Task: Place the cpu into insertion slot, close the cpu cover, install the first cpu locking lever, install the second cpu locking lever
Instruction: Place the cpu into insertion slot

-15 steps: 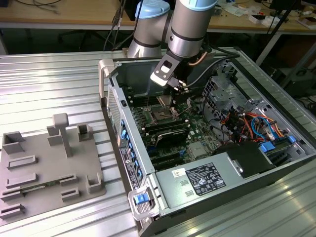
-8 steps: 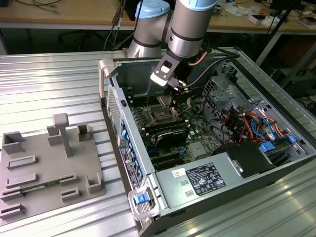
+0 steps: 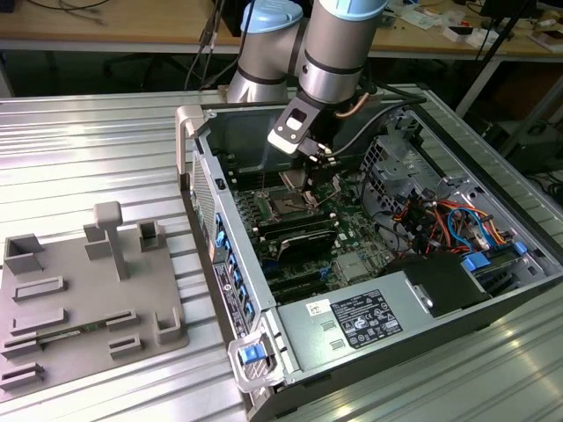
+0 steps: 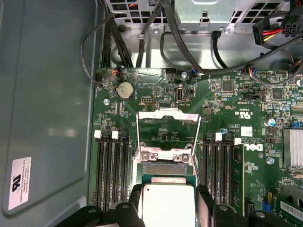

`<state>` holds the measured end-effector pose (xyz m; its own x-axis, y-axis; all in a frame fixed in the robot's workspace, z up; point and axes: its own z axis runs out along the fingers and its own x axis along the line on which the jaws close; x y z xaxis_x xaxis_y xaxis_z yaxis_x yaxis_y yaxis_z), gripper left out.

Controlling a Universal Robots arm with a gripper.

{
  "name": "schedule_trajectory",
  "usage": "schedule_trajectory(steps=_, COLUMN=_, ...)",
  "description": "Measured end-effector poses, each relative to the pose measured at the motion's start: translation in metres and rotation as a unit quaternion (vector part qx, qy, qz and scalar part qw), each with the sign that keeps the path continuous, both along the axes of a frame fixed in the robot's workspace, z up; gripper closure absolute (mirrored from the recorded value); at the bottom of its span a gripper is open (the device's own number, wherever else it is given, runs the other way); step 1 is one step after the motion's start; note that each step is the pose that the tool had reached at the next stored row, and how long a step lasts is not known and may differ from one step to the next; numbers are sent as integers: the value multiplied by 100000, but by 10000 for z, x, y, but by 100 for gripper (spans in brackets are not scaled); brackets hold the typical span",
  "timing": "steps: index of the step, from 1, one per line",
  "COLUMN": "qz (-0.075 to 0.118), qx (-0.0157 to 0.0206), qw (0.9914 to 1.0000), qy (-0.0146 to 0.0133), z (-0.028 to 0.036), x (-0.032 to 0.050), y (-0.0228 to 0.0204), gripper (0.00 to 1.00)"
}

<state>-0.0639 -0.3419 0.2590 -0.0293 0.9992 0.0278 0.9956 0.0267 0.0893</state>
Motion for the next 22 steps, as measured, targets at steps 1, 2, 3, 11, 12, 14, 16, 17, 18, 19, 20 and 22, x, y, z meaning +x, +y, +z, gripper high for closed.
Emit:
schedule_trajectory(steps=1, qz=-51, qx=5, qw=100000, qy=-4, z=-8, x=0, y=3, gripper=46)
schedule_trajectory(steps=2, qz=-157, qx=2, qw=100000, qy=5, z=-26, x=-1, y=10, gripper=46)
schedule_trajectory(steps=3, qz=-209, qx=-12, qw=100000, qy=41, z=-40, x=0, y=16, gripper=46)
schedule_trajectory(steps=11, qz=-408, qx=-120, qw=99997, qy=647, z=-217, x=-1, y=60, gripper=46)
schedule_trajectory(steps=12, qz=-451, qx=-136, qw=99997, qy=678, z=-235, x=0, y=68, gripper=46)
schedule_trajectory(steps=14, qz=-691, qx=-152, qw=99995, qy=754, z=-270, x=0, y=86, gripper=46)
schedule_trajectory(steps=16, qz=-1420, qx=-153, qw=99986, qy=883, z=-319, x=0, y=107, gripper=46)
schedule_trajectory(steps=17, qz=-1777, qx=-147, qw=99980, qy=911, z=-341, x=0, y=113, gripper=46)
schedule_trajectory(steps=18, qz=-1974, qx=-142, qw=99976, qy=917, z=-353, x=0, y=116, gripper=46)
schedule_trajectory(steps=19, qz=-2028, qx=-149, qw=99975, qy=920, z=-356, x=-1, y=116, gripper=46)
schedule_trajectory(steps=20, qz=-2032, qx=-158, qw=99975, qy=922, z=-356, x=-1, y=116, gripper=46)
schedule_trajectory(steps=22, qz=-2047, qx=-158, qw=99975, qy=924, z=-357, x=-1, y=116, gripper=46)
